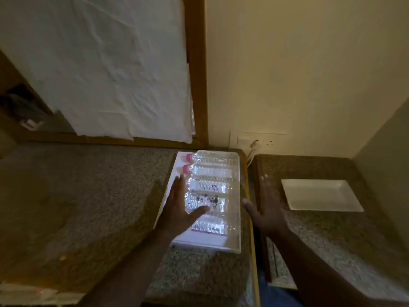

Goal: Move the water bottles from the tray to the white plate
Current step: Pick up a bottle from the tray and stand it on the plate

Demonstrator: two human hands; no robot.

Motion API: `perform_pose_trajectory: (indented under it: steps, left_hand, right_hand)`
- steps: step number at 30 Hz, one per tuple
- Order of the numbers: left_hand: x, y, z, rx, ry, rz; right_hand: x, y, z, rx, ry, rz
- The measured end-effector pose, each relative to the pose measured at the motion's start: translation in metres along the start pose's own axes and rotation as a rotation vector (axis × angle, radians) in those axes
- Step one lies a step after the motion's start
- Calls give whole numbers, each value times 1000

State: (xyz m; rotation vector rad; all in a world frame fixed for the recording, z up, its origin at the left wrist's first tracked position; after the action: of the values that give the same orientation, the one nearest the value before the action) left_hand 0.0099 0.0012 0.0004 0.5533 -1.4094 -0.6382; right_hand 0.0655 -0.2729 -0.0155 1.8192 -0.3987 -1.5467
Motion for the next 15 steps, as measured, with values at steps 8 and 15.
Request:
perform_pose_trajectory:
  steps: [8,15]
  left_hand:
    - [-38,-24,23,-162,82,-254]
    - [-33,9,-3,-411,-34,-366]
  right_hand:
    - [14,-27,12,-44,-70,10]
    - [16,-26,15,-56,-160,78]
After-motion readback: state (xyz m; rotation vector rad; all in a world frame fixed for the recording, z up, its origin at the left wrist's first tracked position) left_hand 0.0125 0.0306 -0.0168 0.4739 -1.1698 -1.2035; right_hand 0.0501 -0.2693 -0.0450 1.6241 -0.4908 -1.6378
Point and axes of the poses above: each hand's wrist, its own z-axis away from the middle knuckle, its own y-axis out of the back of the hand, x = y × z, the point moved 1 cm from there along -z, towards the middle knuckle, and after that the axes turned 11 degrees about -x, right-handed, at the moved point
